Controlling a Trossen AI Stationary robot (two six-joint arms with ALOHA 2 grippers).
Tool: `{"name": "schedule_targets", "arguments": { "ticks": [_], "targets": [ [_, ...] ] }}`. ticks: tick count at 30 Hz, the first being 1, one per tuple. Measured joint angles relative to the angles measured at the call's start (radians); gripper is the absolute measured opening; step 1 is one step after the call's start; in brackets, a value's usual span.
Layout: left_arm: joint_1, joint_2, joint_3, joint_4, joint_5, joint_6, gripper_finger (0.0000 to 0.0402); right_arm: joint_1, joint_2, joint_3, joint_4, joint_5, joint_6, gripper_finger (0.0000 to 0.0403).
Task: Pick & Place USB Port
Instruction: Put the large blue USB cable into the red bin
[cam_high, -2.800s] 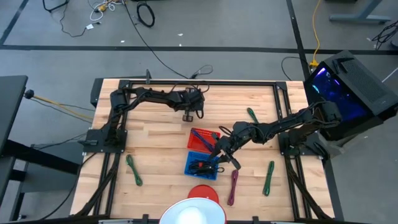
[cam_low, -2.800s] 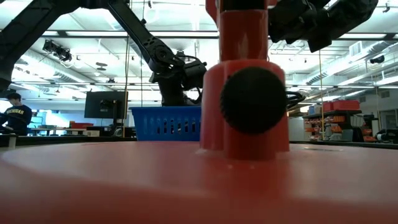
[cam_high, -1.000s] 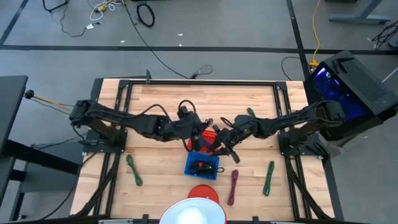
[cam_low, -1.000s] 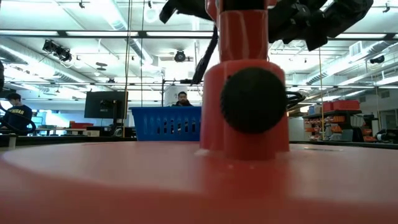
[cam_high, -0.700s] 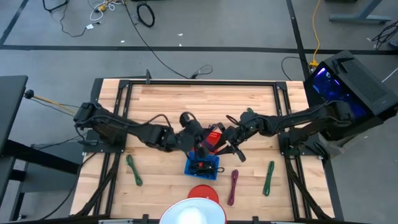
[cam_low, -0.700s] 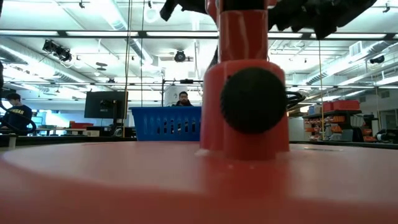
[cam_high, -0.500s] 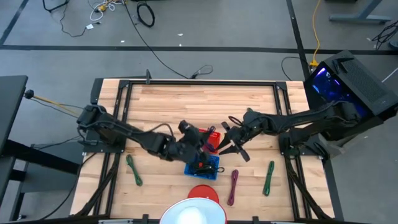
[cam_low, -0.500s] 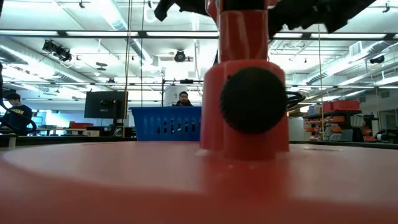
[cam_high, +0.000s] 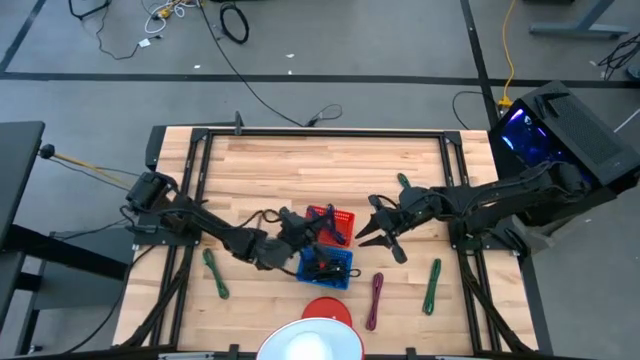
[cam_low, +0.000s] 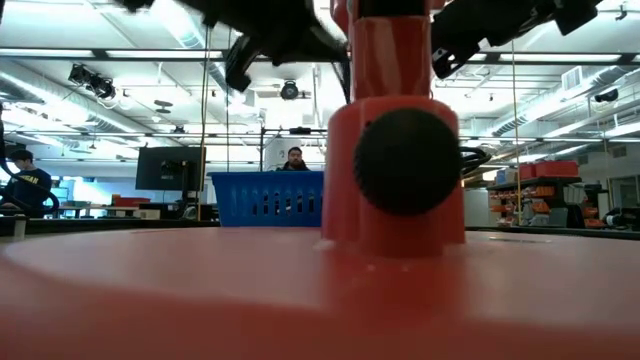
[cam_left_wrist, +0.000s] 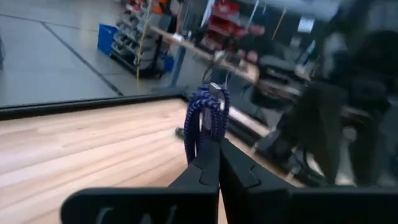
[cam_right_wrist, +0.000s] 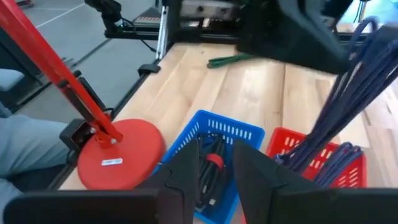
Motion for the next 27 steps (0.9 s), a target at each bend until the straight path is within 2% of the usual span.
{"name": "schedule_targets", "arguments": {
  "ticks": [6,9,14,20,23,27],
  "targets": [
    [-0.006,0.0,-0.162,0.309,-0.068,0.031,0.0,0.051,0.0,0.0,0.003,0.033,0.005,0.0102],
    [-0.006,0.0,-0.193,0.34,-0.074,0.009,0.0,0.064,0.0,0.0,0.016,0.069,0.006,0.0102],
    [-0.005,0.042,-0.196,0.379,-0.068,-0.028,0.0,0.066,0.0,0.0,0.024,0.085,0.0,0.0102],
    [0.022,0.178,-0.191,0.574,-0.055,-0.037,0.0,0.066,0.0,0.0,0.02,0.086,-0.006,0.0102],
    [0.037,0.245,-0.162,0.649,-0.042,-0.036,0.0,0.066,0.0,0.0,0.016,0.086,-0.007,0.0102],
    [0.053,0.299,-0.114,0.665,-0.021,-0.027,0.0,0.066,0.0,0.0,0.014,0.086,-0.007,0.0102]
  ]
}}
